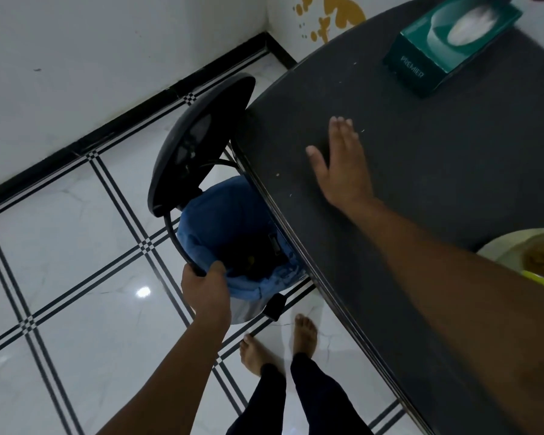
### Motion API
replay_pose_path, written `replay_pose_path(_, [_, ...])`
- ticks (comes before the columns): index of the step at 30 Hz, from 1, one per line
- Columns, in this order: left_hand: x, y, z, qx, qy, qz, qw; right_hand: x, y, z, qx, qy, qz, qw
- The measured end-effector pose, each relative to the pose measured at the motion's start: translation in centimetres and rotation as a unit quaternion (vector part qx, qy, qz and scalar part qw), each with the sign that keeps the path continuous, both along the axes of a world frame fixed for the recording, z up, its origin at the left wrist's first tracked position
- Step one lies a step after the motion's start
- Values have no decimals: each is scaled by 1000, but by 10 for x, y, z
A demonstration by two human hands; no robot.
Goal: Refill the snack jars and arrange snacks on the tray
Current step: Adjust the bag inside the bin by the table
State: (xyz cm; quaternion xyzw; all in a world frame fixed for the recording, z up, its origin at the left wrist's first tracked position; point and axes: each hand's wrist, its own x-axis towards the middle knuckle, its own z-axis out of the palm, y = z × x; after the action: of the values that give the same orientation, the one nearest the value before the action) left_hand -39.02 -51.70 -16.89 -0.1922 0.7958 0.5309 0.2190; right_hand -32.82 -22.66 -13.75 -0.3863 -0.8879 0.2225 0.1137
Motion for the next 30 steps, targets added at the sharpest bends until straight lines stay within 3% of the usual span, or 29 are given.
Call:
replay_pose_path(6, [2,-1,-8,-8,5,0,1000,9,53,-10,39,-155,50,986])
replay_pose_path(12, [1,2,-5,-9,6,-2,1000,-11,-21,-13,97,-163,153,970])
replay_pose_path(21, [-25,-7,7,-12,25,-6,1000,-40,-123,-18,78,-93,280,952])
replay_pose_path(24, [-37,-11,16,-9,37,-18,999,-46,-134,-11,77,-44,277,957])
replay_pose_path(27, [-48,-13,20,-3,43,-28,999,-44,-127,-5,88,10,193,977])
replay_pose_path(30, [-59,-16,21,18,48,-22,998,-36,-104,-3,75,-36,121,989])
